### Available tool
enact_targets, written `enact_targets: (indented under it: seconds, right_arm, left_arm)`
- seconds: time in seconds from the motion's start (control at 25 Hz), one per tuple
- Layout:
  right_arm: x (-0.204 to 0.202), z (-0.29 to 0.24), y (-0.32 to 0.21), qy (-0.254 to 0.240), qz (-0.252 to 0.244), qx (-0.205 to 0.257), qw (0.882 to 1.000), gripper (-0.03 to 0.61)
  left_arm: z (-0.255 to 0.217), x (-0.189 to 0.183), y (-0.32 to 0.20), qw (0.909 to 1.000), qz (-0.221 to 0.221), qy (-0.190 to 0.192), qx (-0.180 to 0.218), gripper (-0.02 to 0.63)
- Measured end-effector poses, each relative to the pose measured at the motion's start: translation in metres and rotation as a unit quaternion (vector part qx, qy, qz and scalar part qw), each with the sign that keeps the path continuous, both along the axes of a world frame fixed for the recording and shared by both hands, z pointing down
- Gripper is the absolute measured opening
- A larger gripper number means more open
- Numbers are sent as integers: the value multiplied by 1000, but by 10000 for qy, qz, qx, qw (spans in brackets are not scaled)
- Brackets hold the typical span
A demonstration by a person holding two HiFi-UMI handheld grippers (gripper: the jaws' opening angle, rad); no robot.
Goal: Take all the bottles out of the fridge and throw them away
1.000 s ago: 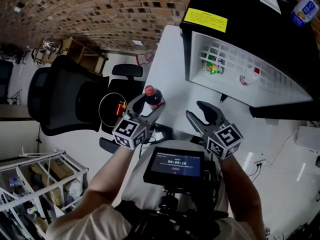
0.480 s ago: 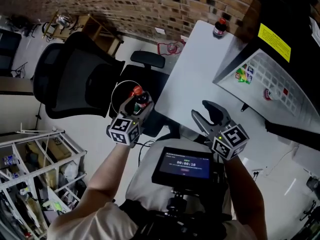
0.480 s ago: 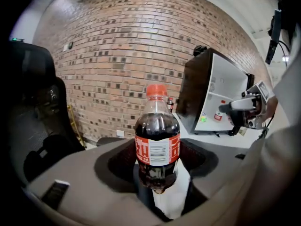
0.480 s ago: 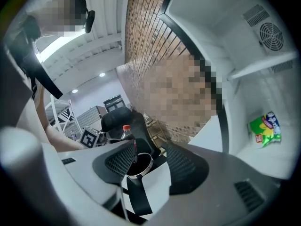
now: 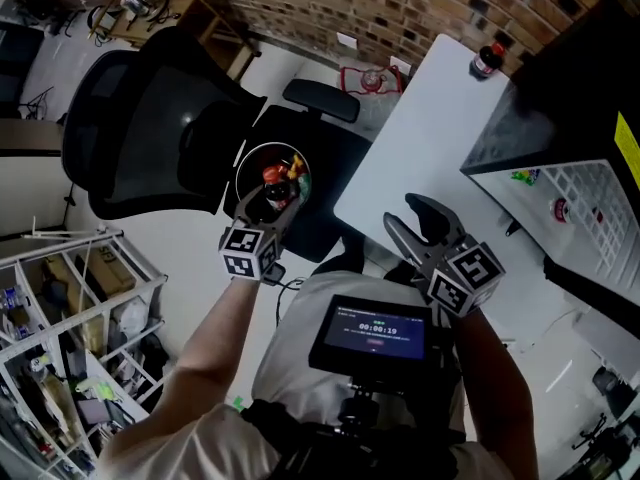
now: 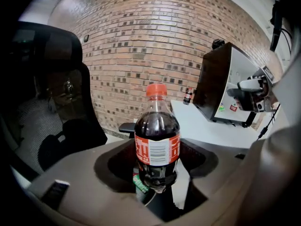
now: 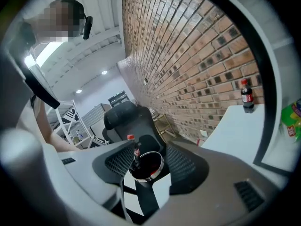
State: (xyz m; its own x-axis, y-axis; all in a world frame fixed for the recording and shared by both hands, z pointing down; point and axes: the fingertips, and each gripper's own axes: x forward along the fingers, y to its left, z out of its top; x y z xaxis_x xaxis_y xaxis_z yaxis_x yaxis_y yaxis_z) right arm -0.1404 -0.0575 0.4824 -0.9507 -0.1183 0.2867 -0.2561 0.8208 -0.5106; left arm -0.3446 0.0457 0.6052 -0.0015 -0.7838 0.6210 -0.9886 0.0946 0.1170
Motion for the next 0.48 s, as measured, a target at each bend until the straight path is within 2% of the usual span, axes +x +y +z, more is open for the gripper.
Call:
enact_targets:
  seconds: [0.24, 0.48]
  right_arm:
    - [-38, 18, 17, 222, -337, -104, 9991, 198]
    - [-68, 34, 31, 412, -492, -239, 9977, 198]
  left_arm:
    - [48, -39, 12, 9988, -213, 134, -414, 301]
    - [94, -61, 3, 9974, 13, 246, -675, 301]
